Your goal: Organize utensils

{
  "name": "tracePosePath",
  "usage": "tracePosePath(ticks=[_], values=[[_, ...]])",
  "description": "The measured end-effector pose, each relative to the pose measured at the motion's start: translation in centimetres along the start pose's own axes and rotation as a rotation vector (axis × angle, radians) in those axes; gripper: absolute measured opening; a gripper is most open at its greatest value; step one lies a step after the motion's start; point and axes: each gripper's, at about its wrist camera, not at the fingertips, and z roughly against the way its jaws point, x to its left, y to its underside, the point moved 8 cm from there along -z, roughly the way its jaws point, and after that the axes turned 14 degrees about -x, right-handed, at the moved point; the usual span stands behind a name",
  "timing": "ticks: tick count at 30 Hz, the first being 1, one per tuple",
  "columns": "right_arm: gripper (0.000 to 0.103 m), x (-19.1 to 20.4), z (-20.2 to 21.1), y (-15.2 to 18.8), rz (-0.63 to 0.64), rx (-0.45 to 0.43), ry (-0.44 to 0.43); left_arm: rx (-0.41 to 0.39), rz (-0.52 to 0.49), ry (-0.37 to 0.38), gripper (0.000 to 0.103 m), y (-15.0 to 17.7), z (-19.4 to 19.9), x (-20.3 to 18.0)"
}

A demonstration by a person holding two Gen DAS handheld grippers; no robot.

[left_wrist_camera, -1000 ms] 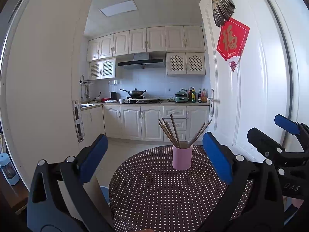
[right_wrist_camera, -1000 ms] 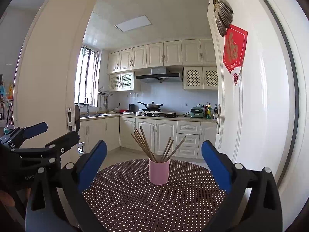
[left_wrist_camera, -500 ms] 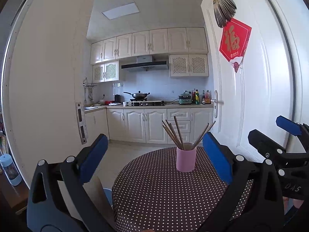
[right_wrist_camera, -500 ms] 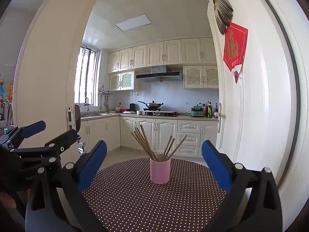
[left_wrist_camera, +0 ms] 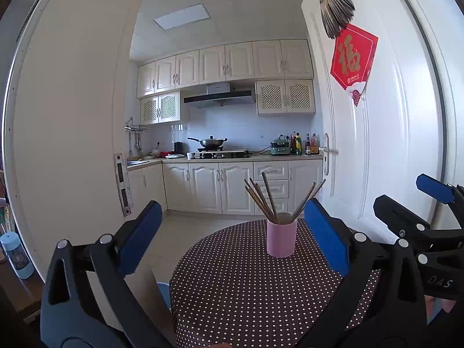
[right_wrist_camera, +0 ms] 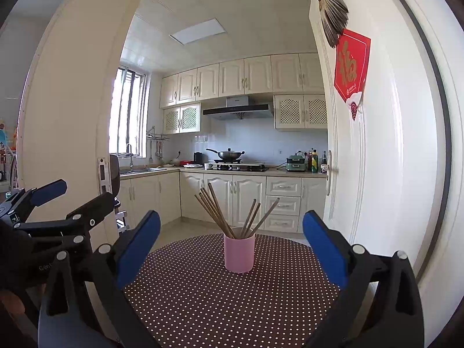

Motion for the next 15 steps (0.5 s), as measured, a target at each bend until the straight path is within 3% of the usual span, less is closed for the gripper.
tracePosePath(ticks=[15], values=[[0.095, 0.05, 0.01, 0.32, -0.003, 0.008, 0.002, 0.001, -0.008, -0.007, 0.097, 0.12, -0.21, -0.18]])
